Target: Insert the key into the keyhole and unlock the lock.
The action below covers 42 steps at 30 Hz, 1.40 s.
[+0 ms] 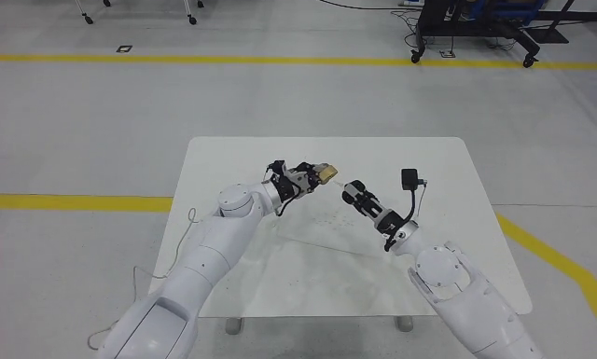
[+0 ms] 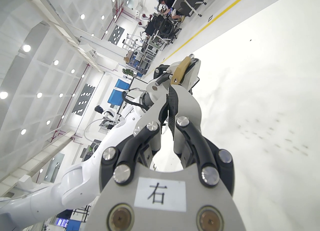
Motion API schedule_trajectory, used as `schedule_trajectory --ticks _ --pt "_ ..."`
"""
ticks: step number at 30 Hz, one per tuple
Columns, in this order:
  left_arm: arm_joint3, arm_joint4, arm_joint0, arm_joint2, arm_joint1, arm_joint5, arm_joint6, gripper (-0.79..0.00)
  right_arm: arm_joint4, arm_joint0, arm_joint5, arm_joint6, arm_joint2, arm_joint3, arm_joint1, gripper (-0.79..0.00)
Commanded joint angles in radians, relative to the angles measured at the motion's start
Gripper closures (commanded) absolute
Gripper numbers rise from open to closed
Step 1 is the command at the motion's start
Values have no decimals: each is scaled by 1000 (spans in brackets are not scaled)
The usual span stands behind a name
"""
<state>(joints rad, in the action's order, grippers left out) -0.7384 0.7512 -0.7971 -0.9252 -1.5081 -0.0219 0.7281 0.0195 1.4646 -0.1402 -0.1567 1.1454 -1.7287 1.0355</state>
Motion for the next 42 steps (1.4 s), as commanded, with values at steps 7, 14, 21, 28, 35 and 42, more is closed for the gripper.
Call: schedule_trajectory --ticks 7,14,21,28,35,42 --pt "-86 -56 -41 -23 15 0 -17 0 33 7 88 7 -8 -22 13 0" --pt "-128 -110 -61 -32 22 -5 -52 0 43 -22 113 11 -31 -8 28 0" --pt "-158 -136 -76 -41 25 -10 -72 0 55 -32 145 70 -27 6 42 0" --pt "-175 -153 -85 -50 27 -12 -83 0 84 -35 145 73 -18 6 52 0" --pt "-186 -162 -92 -59 27 -15 -99 0 80 -28 142 67 -11 1 59 0" --pt "-195 -175 -96 -65 28 -21 -106 0 82 -27 156 71 -8 2 68 0"
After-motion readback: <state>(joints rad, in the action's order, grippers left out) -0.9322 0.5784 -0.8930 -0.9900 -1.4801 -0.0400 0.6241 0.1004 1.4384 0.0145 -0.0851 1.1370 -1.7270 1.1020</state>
